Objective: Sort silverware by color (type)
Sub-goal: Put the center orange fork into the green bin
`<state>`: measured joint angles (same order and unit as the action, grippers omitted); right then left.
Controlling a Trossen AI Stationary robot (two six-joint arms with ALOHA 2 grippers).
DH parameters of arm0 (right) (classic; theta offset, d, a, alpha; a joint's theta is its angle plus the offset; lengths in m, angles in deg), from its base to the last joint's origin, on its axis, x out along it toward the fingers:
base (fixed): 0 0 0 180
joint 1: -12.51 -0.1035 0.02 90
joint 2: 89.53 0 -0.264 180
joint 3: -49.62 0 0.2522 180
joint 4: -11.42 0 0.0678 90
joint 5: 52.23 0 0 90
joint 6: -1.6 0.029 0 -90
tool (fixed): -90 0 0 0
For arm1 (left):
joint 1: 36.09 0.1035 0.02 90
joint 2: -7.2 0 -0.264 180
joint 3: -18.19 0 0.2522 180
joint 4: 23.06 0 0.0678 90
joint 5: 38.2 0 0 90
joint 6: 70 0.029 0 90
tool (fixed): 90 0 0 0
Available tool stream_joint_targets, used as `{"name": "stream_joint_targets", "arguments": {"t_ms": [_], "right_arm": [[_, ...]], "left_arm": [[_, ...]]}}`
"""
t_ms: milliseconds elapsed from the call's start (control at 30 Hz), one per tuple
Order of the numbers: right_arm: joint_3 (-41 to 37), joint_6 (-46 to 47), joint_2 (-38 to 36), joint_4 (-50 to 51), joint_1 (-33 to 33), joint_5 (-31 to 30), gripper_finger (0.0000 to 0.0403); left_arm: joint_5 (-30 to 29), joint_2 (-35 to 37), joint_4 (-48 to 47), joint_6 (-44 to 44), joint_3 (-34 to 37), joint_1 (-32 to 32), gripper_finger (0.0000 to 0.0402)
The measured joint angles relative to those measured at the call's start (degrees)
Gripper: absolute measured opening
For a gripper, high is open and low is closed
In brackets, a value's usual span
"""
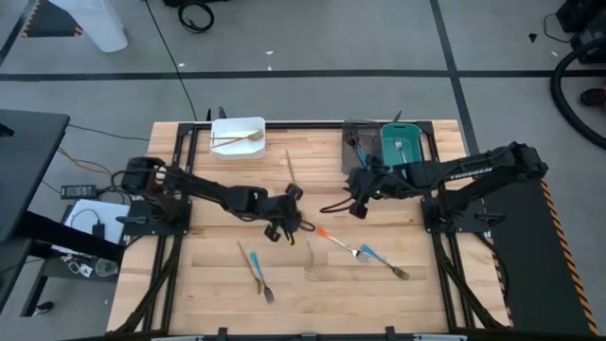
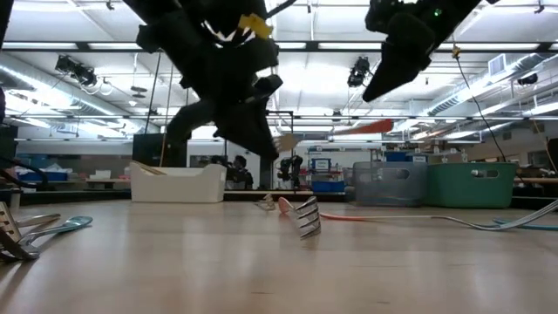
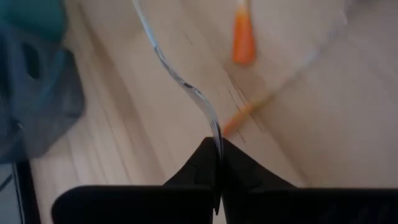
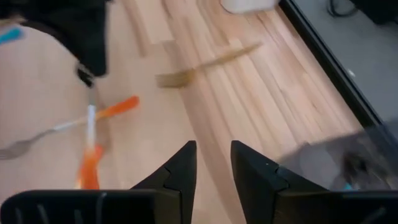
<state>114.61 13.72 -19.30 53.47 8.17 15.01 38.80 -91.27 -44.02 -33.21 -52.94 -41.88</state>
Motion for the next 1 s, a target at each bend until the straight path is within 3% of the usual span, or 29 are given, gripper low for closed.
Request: {"name": "stream_joint_targets", "arguments": {"t_ms": [400, 567, 700, 1000], "right_arm": [[0.0, -9.57, 0.03, -8.66, -3.65, 1.69, 0.0134], [0.02, -14.02, 2.61, -9.09, -5.92, -3.32, 0.0134], [0.28, -18.32, 6.09, -8.94, -7.83, -7.59, 0.0134], [5.55, -22.0, 13.25, -7.3, -7.44, -9.15, 0.0134]], "left_arm": [[3.05, 1.02, 1.0, -11.15, -3.35, 3.37, 0.0013], [3.06, 1.02, -1.65, -15.3, -6.8, 4.32, 0.0013], [3.01, 1.02, -2.57, -14.61, -7.68, 4.78, 0.0013], [3.03, 1.0, -3.36, -8.11, -7.66, 4.69, 0.0013]]}}
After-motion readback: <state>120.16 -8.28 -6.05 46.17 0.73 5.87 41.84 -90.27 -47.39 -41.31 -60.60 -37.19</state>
